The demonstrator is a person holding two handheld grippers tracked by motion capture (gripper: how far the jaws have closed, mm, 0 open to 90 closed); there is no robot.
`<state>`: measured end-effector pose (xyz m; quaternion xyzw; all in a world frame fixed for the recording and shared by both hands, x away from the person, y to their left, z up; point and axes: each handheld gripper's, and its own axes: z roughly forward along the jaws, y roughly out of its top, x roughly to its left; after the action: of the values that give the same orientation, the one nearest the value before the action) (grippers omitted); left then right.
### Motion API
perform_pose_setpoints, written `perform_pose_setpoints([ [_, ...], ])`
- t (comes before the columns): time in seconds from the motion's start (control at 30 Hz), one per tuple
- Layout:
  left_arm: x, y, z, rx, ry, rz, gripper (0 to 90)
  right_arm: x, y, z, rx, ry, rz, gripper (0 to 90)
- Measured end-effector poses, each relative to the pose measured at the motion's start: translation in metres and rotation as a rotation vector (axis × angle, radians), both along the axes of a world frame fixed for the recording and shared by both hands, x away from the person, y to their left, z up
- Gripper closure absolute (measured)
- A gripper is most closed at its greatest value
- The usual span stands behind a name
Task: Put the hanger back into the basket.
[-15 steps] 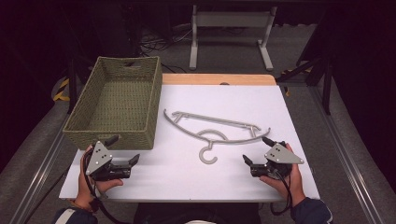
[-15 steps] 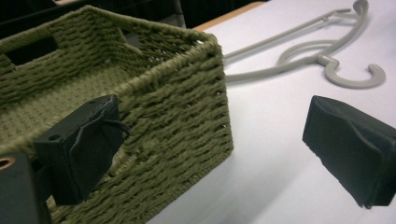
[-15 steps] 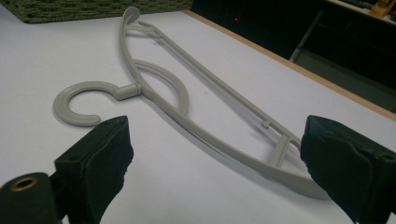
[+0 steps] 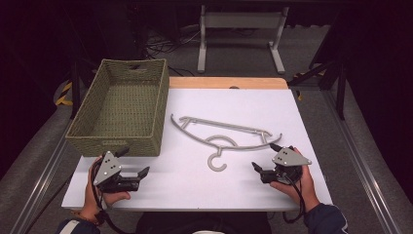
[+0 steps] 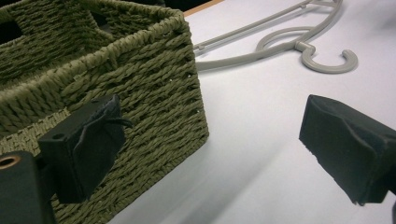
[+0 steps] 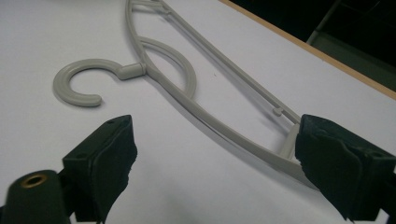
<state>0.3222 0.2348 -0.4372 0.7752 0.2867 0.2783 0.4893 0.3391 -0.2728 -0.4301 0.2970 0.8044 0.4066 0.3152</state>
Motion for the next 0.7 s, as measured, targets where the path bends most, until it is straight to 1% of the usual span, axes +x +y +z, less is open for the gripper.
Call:
perform_pose_setpoints([
  [0.03, 0.000, 0.000, 0.000, 0.000, 0.000, 0.000, 7.0, 0.000, 0.000, 0.000, 0.000, 0.000, 0.000, 13.0],
  [0.13, 0.001, -0.002, -0.002, -0.004, 0.006, -0.010, 6.6, 0.007, -0.002, 0.005, -0.004, 0.034, 0.016, 14.4],
  [0.23, 0.001, -0.004, -0.004, 0.016, 0.014, -0.015, 6.3, 0.015, -0.003, 0.011, 0.014, 0.077, 0.051, 16.0],
  [0.27, 0.001, -0.005, -0.005, 0.014, 0.010, -0.013, 6.3, 0.018, -0.002, 0.013, 0.012, 0.086, 0.069, 16.3],
  [0.3, 0.000, -0.006, -0.005, 0.019, 0.012, -0.014, 6.3, 0.020, -0.001, 0.014, 0.006, 0.092, 0.075, 16.9],
  [0.33, 0.000, -0.007, -0.006, 0.022, 0.009, -0.020, 6.3, 0.022, 0.002, 0.016, -0.022, 0.106, 0.086, 17.2],
  [0.37, 0.000, -0.007, -0.006, 0.025, 0.011, -0.022, 6.2, 0.025, 0.006, 0.019, -0.056, 0.122, 0.110, 19.8],
  [0.4, 0.000, -0.008, -0.006, 0.034, 0.011, -0.021, 6.1, 0.026, 0.008, 0.021, -0.066, 0.131, 0.121, 21.4],
  [0.43, 0.000, -0.009, -0.007, 0.027, 0.010, -0.023, 6.1, 0.029, 0.009, 0.022, -0.075, 0.143, 0.129, 22.0],
  [0.47, 0.000, -0.009, -0.007, 0.029, 0.013, -0.023, 6.1, 0.033, 0.012, 0.025, -0.082, 0.157, 0.140, 23.9],
  [0.5, -0.001, -0.009, -0.007, 0.031, 0.011, -0.025, 6.2, 0.036, 0.015, 0.028, -0.088, 0.174, 0.155, 27.0],
  [0.53, -0.001, -0.009, -0.007, 0.028, 0.012, -0.026, 6.2, 0.040, 0.019, 0.029, -0.108, 0.191, 0.177, 30.2],
  [0.57, -0.001, -0.009, -0.007, 0.028, 0.012, -0.026, 6.3, 0.045, 0.023, 0.031, -0.137, 0.207, 0.182, 30.1],
  [0.6, 0.000, -0.008, -0.007, 0.023, 0.019, -0.029, 6.4, 0.053, 0.032, 0.030, -0.184, 0.247, 0.209, 34.6],
  [0.63, 0.000, -0.008, -0.007, 0.023, 0.019, -0.029, 6.4, 0.053, 0.032, 0.030, -0.184, 0.247, 0.209, 34.6],
  [0.67, 0.001, -0.009, -0.007, 0.024, 0.030, -0.037, 6.4, 0.059, 0.037, 0.029, -0.219, 0.277, 0.221, 36.8],
  [0.7, 0.001, -0.010, -0.008, 0.031, 0.037, -0.045, 6.3, 0.066, 0.043, 0.027, -0.260, 0.306, 0.216, 38.4],
])
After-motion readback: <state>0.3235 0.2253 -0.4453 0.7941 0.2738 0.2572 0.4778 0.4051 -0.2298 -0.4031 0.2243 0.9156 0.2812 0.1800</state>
